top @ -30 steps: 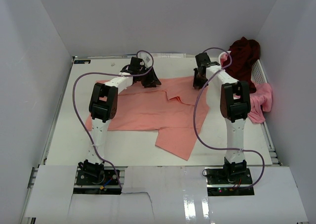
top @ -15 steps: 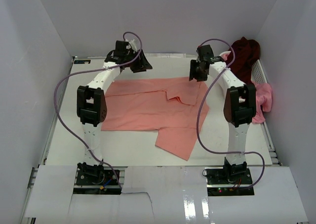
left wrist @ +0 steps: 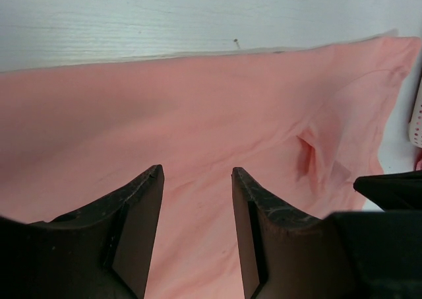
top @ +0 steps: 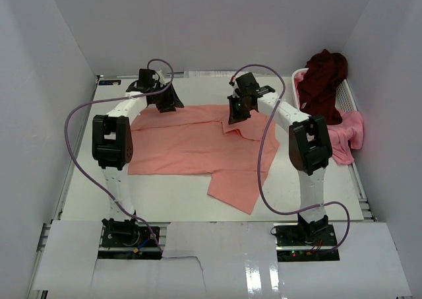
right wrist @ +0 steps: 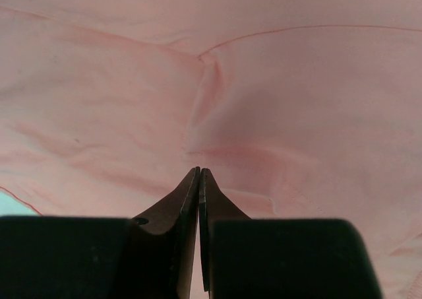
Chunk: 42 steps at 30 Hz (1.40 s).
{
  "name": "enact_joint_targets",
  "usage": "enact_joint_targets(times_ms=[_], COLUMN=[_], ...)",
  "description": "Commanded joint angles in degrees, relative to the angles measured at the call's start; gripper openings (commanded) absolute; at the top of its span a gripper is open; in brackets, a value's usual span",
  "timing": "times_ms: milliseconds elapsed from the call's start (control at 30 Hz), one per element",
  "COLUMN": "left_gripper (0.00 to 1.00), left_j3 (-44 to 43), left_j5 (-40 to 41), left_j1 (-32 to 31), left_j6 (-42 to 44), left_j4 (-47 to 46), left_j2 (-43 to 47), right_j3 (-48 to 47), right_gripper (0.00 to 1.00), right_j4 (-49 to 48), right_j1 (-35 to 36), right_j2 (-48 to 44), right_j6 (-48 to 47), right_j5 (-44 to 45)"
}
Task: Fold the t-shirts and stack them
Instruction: Fold the flattened tshirt in 1/3 of the way
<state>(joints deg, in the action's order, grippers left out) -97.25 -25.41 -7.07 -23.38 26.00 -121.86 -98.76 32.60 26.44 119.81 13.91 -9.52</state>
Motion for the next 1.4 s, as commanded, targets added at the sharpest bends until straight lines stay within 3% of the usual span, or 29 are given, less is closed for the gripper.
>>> enact_joint_targets(times_ms=[0, 500, 800, 1033, 1367], left_gripper=[0.56, 0.56, 0.56, 0.56, 0.56], left_j3=[1.1, 3.6, 3.0, 2.0, 6.7], left_j5=[0.9, 0.4, 0.3, 0.7, 1.7], left_j1=[0.6, 1.8, 2.1, 2.2, 5.8], left_j6=[-0.4, -1.1, -1.2, -1.1, -0.1], left_j4=[-2.7, -4.8, -4.8, -4.4, -3.7], left_j2=[0.4, 0.0, 0.0, 0.5, 3.2], right_j3=[-2.1, 2.3, 8.1, 3.7, 3.6], right_gripper=[0.08, 0.08, 0.08, 0.08, 0.08], right_j4=[-1.8, -6.4, -5.7, -2.0, 1.1], right_j1=[0.2, 1.7, 3.3, 3.2, 2.5], right_j2=[0.2, 5.9, 2.8, -0.3, -5.3], right_j6=[0.1, 0.3, 0.8, 0.4, -0.8], right_j5=[-1.7, -3.9, -2.1, -1.1, 10.0])
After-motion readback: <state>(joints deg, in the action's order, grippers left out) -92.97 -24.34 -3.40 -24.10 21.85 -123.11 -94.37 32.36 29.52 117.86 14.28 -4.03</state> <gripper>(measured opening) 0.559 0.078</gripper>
